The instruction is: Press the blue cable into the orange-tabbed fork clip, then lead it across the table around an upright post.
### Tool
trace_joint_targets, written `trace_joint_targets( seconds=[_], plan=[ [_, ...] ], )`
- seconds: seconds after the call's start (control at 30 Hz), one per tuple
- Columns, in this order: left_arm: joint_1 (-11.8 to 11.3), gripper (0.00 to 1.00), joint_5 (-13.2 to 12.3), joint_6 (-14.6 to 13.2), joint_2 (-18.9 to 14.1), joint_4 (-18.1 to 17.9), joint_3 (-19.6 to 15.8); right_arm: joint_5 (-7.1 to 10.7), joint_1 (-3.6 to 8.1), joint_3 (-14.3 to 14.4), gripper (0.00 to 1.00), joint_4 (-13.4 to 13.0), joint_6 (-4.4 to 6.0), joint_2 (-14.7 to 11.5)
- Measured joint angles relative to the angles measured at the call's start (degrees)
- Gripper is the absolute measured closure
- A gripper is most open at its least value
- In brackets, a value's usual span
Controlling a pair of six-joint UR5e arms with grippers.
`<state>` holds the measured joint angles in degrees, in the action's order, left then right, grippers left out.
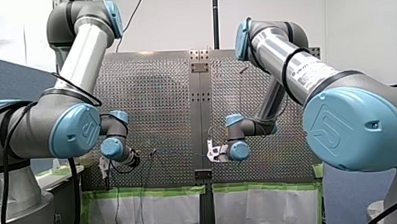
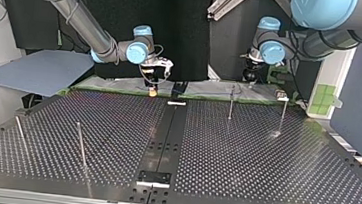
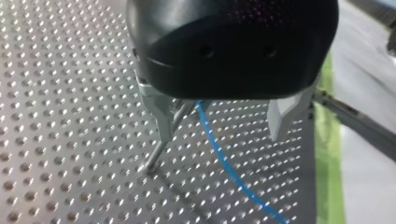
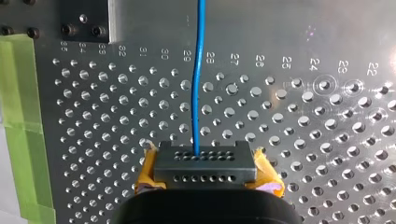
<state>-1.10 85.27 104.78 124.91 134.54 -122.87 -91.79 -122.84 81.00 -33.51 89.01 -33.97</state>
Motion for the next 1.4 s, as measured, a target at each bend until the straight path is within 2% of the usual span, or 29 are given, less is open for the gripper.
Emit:
trace_joint_targets(
  seconds=[0.2, 0.3, 0.5, 0.9, 1.17, 1.4],
  plan=[
    [0.3, 0.0, -2.1, -3.8, -2.6, -0.8, -3.6, -0.04, 0.23, 0.0, 1.0, -0.3, 0.04, 0.1],
    [0.4, 0.0, -3.0, -5.2, -3.3, -1.5, -4.2, 0.0, 0.37, 0.0, 1.0, -0.3, 0.01, 0.1],
    [0.6, 0.0, -4.3, -5.0, -3.6, -4.0, -4.3, 0.02, 0.39, 0.0, 1.0, -0.2, -0.23, 0.1],
    [1.3, 0.0, -1.7, -2.5, -3.6, -4.8, -3.5, 0.03, 0.44, 0.0, 1.0, -0.2, -0.19, 0.2],
    [2.1, 0.0, -1.1, -2.3, -3.6, -4.7, -3.5, 0.03, 0.46, 0.0, 1.0, -0.3, 0.01, 0.2],
    [3.1, 0.0, 0.9, -2.3, -3.6, -4.4, -3.6, 0.2, 0.46, 0.0, 1.0, -0.3, 0.04, 0.3]
  ],
)
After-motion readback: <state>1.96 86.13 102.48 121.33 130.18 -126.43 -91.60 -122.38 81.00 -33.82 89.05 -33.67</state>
